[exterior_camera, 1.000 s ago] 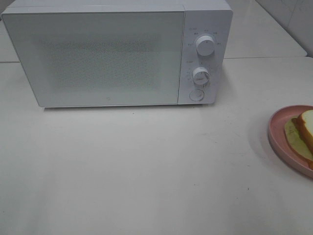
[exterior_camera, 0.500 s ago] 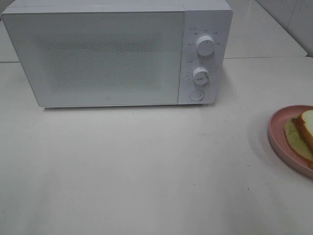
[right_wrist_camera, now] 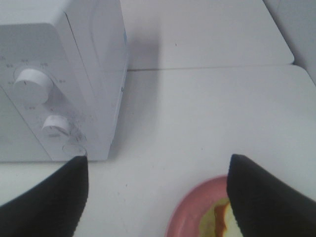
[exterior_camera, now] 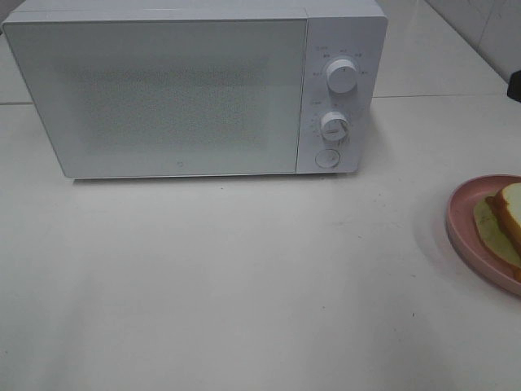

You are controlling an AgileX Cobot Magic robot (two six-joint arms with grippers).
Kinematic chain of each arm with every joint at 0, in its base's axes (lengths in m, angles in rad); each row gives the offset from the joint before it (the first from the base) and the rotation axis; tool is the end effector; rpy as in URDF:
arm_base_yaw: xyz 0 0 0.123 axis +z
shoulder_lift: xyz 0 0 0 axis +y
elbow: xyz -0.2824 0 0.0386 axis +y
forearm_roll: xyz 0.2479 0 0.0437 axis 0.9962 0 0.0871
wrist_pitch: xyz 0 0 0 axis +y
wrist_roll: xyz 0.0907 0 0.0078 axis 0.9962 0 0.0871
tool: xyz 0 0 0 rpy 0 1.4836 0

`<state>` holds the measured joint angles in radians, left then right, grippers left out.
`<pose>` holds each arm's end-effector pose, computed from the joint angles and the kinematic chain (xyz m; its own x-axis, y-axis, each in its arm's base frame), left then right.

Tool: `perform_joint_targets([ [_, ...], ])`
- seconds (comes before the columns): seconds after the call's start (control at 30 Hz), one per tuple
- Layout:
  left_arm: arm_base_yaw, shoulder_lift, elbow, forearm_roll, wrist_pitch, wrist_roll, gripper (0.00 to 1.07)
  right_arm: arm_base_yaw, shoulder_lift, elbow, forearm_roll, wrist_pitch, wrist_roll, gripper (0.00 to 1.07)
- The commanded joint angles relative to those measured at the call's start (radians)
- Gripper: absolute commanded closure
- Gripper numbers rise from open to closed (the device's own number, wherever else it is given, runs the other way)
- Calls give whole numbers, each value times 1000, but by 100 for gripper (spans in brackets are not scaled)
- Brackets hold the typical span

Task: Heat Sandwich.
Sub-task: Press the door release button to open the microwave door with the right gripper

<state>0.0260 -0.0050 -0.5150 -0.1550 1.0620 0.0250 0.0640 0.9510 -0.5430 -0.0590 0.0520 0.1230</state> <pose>-0.0077 -0.0125 0.2820 -0.4388 -0.0619 -0.8964 0.0734 0.9918 -0.1044 0.1966 0.0123 0.2838 -0.3666 0.0407 -0.9295 -0.0377 0.9976 0.0585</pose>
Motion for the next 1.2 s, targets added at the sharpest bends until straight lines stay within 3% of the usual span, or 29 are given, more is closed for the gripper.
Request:
perform_joint_targets([
  [0.03,-2,-13,2,-1,2,-3,10,-2,72,-6,0,-149,-1,31],
  [0.27,-2,-13,2,-1,2,-3,10,-2,188,-5,1,-284,-9,31],
  [0.43,-2,-13,2,-1,2,-3,10,78,254,40,99,-442,-105,31],
  [0.83,-2,-13,2,-1,2,-3,10,384,407,133,598,-745,-467,31],
  [1.2,-2,-13,2,-1,2,-3,10,649,603,132,881,-1036,-532,31],
])
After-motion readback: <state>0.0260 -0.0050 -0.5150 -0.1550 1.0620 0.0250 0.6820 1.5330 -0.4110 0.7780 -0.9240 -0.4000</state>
